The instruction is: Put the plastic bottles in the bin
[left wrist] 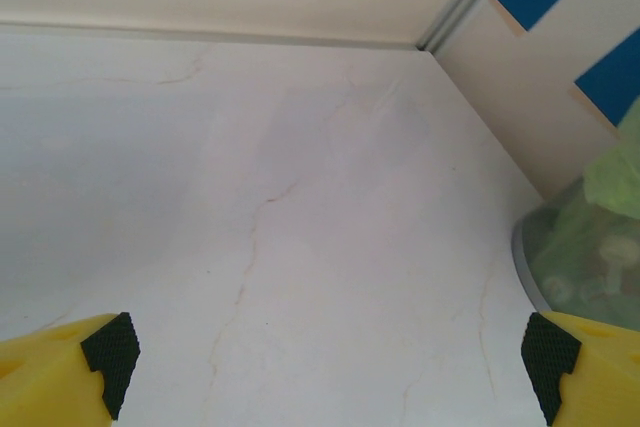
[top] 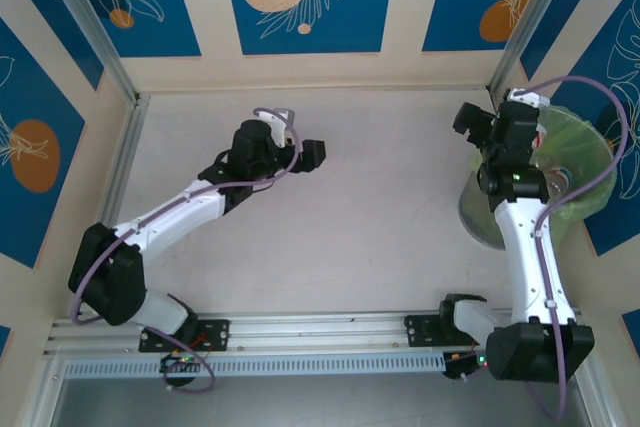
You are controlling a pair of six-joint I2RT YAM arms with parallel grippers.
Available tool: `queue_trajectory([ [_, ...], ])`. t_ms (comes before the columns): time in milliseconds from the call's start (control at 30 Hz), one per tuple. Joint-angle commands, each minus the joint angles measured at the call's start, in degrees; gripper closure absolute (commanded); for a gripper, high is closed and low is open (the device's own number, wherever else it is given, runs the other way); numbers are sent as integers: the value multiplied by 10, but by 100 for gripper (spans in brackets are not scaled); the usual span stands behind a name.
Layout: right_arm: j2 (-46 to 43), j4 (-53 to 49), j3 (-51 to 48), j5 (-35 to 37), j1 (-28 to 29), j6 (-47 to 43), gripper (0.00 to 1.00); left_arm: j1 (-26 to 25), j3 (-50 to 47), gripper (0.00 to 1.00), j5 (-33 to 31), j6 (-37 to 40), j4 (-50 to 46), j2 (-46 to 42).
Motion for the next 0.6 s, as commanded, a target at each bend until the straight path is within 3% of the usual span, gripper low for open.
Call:
queue_trajectory([
  [0, 29, -2, 25, -7, -6, -7, 1, 6, -4, 1, -10, -23, -12, -13],
  [267, 70, -52, 46, -79, -95, 80, 0, 7, -6, 0, -15, -46, -15, -8],
  [567, 42, -34, 54, -97, -69, 39, 0, 7, -1, 0, -41, -41, -26, -11],
])
